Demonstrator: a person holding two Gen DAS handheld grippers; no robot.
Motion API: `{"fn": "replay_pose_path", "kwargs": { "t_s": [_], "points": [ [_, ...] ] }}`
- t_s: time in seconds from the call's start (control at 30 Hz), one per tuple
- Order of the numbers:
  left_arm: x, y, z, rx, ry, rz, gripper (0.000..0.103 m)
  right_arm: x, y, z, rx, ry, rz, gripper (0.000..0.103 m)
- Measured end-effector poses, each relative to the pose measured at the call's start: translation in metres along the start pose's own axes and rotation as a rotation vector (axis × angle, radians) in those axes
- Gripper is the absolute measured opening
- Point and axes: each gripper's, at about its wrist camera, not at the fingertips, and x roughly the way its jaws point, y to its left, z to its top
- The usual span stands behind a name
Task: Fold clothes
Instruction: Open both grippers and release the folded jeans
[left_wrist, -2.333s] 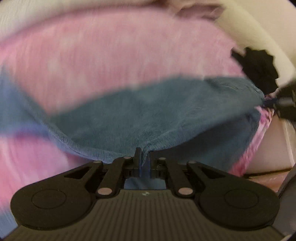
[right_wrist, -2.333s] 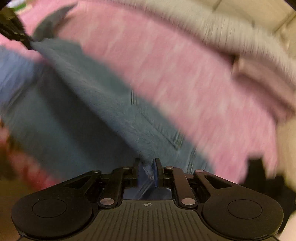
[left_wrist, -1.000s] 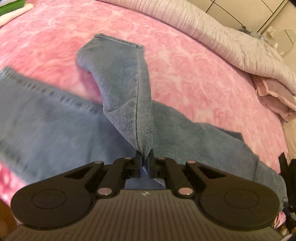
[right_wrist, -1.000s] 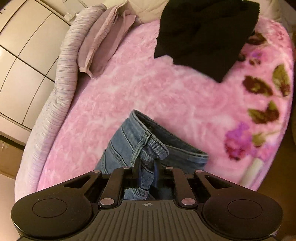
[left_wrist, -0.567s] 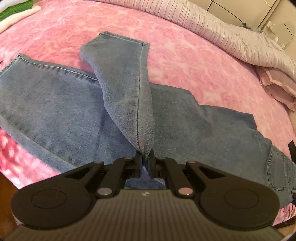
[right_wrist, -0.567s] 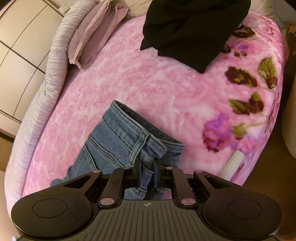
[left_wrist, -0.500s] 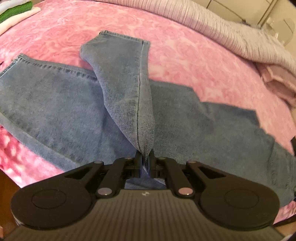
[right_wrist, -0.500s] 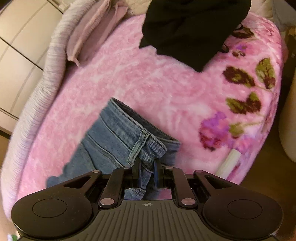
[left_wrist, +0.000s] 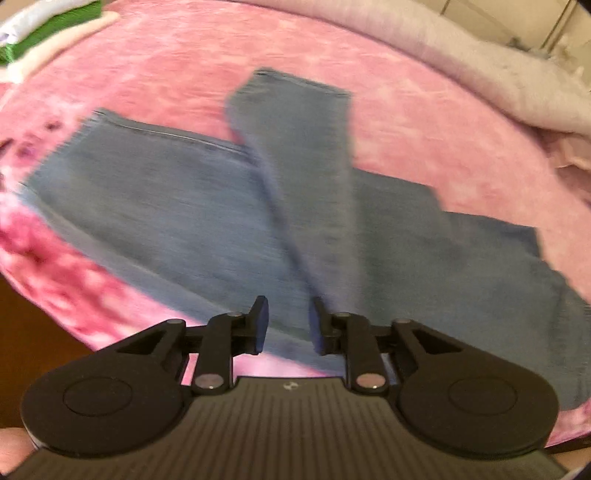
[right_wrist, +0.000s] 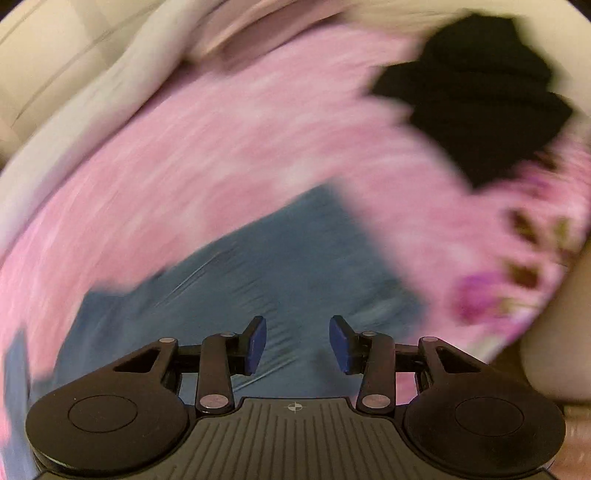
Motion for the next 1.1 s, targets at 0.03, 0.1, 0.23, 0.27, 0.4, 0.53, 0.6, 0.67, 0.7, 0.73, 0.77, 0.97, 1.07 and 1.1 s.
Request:
{"fn": "replay_pose_path", "kwargs": {
  "t_s": [0.03,0.1,0.23,0.27,0.4,0.53,0.6,0.67,0.7,0.73,0.77,0.97,1.07,1.1],
  "points": [
    [0.0,0.012,0.007,-0.027,-0.008,-0.011,0.017,0.006,0.021,-0.005,-0.029,0.007,0.016,0.042],
    [0.005,0.033,0.023,-0.056,-0.001,-0.004,0.017,0.019,0.063,-0.014,-0.086,0.02,0.049,0.042],
    [0.028,0.078,0.054,-0.051,0.023,0.045,0.017,0.044,0.147,-0.032,-0.2,0.046,0.115,0.042],
    [0.034,0.091,0.062,-0.055,0.032,0.058,0.017,0.05,0.168,-0.037,-0.229,0.053,0.132,0.042],
    [0.05,0.143,0.09,-0.09,0.026,0.072,0.017,0.075,0.253,-0.056,-0.343,0.079,0.197,0.042],
    [0.07,0.187,0.107,-0.056,0.067,0.1,0.006,0.102,0.299,-0.064,-0.347,0.114,0.14,0.042],
    [0.065,0.202,0.118,-0.089,0.069,0.081,0.007,0.112,0.319,-0.065,-0.346,0.118,0.126,0.042],
    [0.053,0.211,0.131,-0.098,0.041,0.092,0.008,0.112,0.333,-0.062,-0.342,0.099,0.152,0.042],
    [0.047,0.216,0.138,-0.11,0.018,0.094,0.009,0.114,0.34,-0.061,-0.336,0.097,0.175,0.042],
    [0.042,0.222,0.144,-0.131,0.0,0.085,0.009,0.116,0.347,-0.06,-0.33,0.098,0.197,0.042],
    [0.04,0.226,0.148,-0.151,-0.005,0.083,0.009,0.122,0.353,-0.06,-0.306,0.128,0.239,0.042],
    [0.037,0.251,0.154,-0.253,0.003,0.11,0.009,0.172,0.382,-0.072,-0.116,0.366,0.483,0.042],
    [0.036,0.264,0.144,-0.334,0.027,0.106,0.009,0.201,0.392,-0.086,-0.098,0.426,0.431,0.042],
    [0.036,0.269,0.14,-0.361,0.036,0.105,0.009,0.205,0.395,-0.086,-0.085,0.422,0.439,0.036]
  ]
}}
